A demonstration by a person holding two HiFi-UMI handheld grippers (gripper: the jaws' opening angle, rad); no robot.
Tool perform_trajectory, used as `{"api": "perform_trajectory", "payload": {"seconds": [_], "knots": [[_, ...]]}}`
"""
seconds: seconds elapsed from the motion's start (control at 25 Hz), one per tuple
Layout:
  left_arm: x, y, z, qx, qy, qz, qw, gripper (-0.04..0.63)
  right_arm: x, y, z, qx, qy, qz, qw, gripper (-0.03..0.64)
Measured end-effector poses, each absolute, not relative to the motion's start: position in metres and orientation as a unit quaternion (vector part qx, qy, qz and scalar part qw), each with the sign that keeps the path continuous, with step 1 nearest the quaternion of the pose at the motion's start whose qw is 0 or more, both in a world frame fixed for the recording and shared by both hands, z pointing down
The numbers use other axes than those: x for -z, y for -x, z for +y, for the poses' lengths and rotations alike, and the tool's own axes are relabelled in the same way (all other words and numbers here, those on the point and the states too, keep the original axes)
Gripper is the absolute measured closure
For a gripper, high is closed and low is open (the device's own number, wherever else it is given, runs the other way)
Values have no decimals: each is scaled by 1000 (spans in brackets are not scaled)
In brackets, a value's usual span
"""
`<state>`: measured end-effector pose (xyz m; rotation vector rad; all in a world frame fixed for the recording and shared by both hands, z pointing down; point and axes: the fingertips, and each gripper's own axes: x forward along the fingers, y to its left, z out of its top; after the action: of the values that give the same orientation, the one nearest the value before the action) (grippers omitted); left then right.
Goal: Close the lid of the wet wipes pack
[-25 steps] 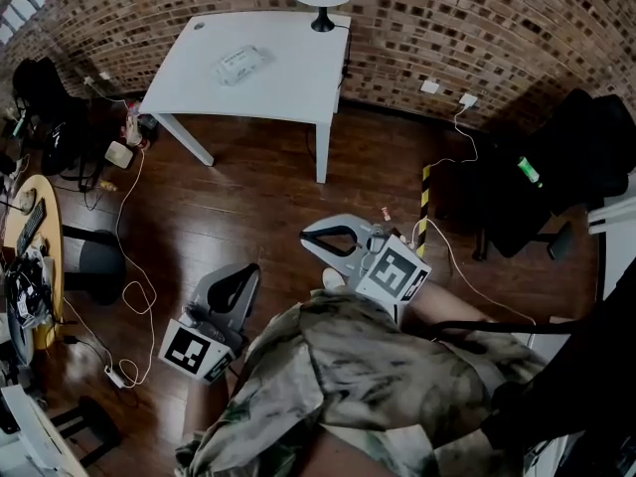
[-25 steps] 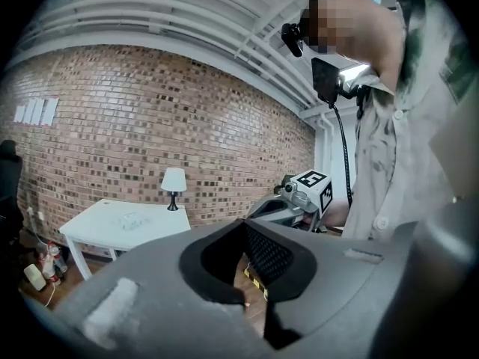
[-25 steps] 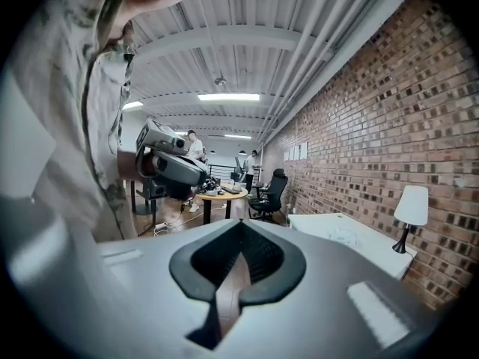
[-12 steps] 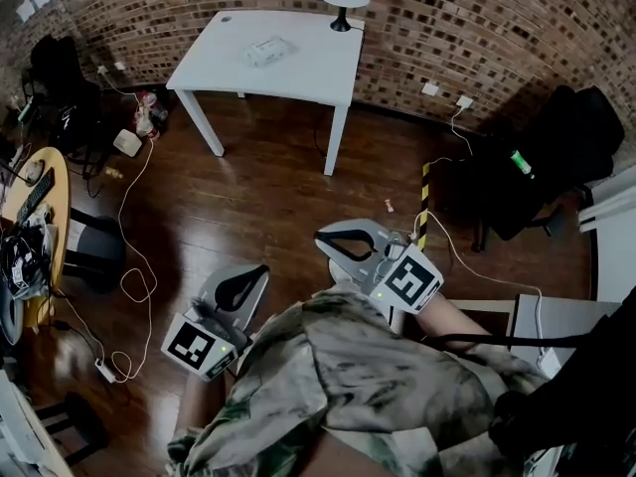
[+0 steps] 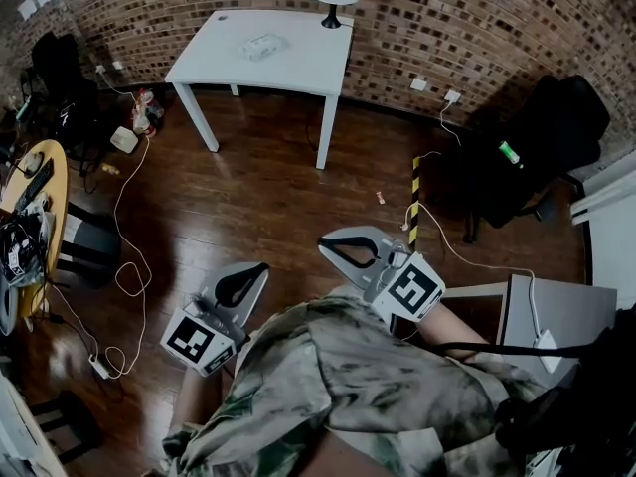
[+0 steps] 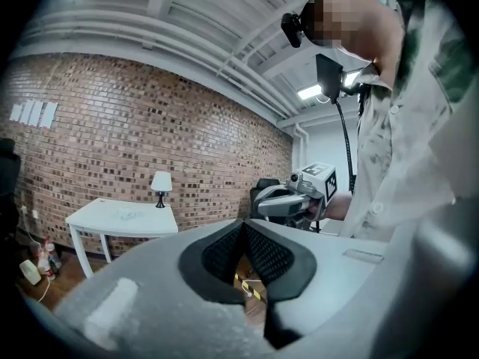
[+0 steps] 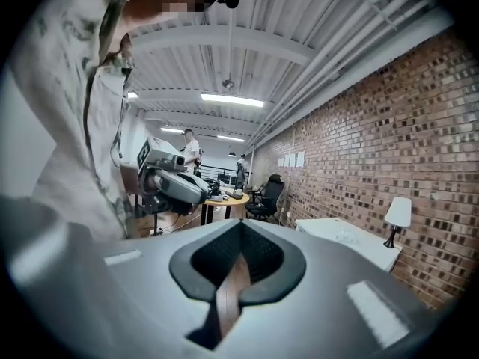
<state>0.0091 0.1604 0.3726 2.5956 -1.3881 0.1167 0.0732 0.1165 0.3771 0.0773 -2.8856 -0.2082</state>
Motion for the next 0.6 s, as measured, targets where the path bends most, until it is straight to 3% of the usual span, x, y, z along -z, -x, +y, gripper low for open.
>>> {"api": "perform_trajectory", "payload": {"seconds": [0.6], "knots": [[-360, -125, 129, -45, -871, -481, 90, 594, -381, -187, 104, 70, 2, -989, 130, 614]]}}
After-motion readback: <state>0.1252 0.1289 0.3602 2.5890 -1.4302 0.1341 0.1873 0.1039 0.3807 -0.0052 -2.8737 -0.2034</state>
